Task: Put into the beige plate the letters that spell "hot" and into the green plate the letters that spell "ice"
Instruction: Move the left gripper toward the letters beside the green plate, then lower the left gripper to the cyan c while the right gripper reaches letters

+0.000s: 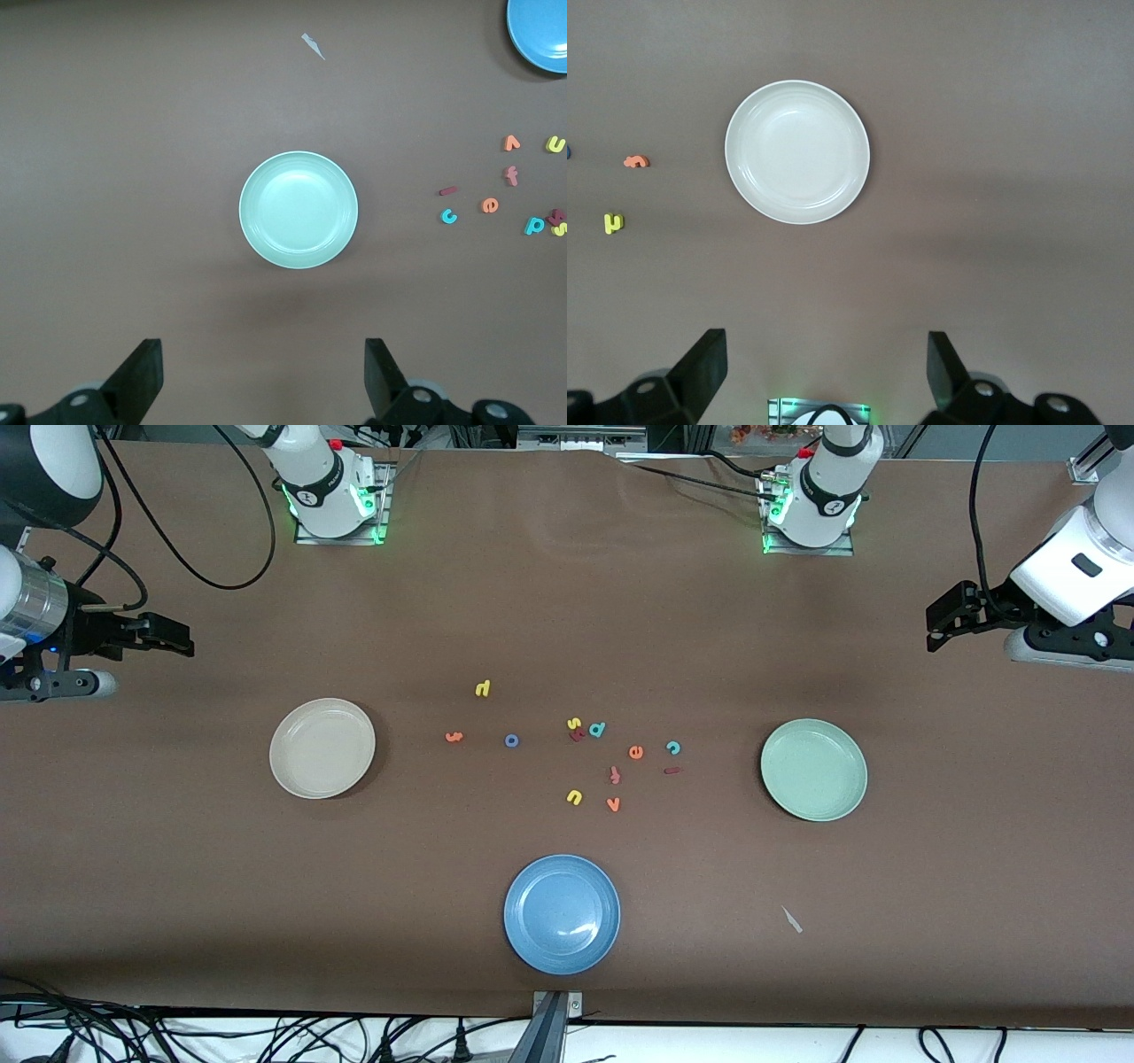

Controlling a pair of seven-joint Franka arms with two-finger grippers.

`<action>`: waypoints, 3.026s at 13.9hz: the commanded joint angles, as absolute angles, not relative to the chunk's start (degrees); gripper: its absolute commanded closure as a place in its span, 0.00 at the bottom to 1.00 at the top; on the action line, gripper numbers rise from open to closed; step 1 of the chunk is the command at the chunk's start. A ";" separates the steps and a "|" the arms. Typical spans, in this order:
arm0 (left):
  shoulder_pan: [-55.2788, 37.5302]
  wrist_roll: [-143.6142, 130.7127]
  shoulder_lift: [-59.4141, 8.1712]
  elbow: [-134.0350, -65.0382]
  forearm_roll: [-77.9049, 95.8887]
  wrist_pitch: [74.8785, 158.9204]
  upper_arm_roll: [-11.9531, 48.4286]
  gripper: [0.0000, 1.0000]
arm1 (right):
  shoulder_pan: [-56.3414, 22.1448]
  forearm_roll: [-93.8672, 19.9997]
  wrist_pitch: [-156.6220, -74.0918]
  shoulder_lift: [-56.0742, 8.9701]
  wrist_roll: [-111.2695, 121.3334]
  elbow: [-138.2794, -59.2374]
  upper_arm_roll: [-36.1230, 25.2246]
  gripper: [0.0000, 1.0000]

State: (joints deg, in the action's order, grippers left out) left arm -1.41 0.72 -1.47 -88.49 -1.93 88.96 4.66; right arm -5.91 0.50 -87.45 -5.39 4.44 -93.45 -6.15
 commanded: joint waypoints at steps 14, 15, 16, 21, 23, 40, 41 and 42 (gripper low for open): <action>-13.08 2.28 -18.00 -85.87 3.77 91.22 5.10 0.00 | -5.97 0.26 -87.89 -7.38 3.78 -92.28 -5.89 0.00; -14.92 2.20 -20.11 -85.87 3.78 92.36 5.10 0.00 | -6.15 0.26 -88.15 -7.82 3.69 -92.20 -5.80 0.00; -16.77 1.94 -22.22 -85.96 3.61 94.37 5.10 0.00 | -6.33 0.26 -88.59 -8.26 3.34 -92.28 -5.63 0.00; -22.67 1.41 -30.22 -86.57 3.25 103.70 5.01 0.00 | -8.78 -0.52 -89.47 -10.45 -1.39 -92.37 -4.92 0.00; -23.03 1.41 -31.81 -86.84 3.25 104.59 5.01 0.00 | -9.49 -0.79 -90.26 -11.42 -3.42 -92.37 -4.83 0.00; -26.54 -1.93 -38.58 -97.21 -1.93 125.33 4.92 0.00 | -31.46 -4.75 -121.26 -20.02 -32.06 -109.68 -4.75 0.00; -26.46 -2.02 -38.67 -97.38 -2.46 125.77 5.01 0.00 | -33.20 -4.75 -122.68 -21.17 -33.82 -109.86 -4.66 0.00; -26.46 -2.02 -38.67 -97.73 -2.55 126.12 5.01 0.01 | -34.96 -4.75 -123.65 -22.57 -35.32 -109.69 -4.57 0.00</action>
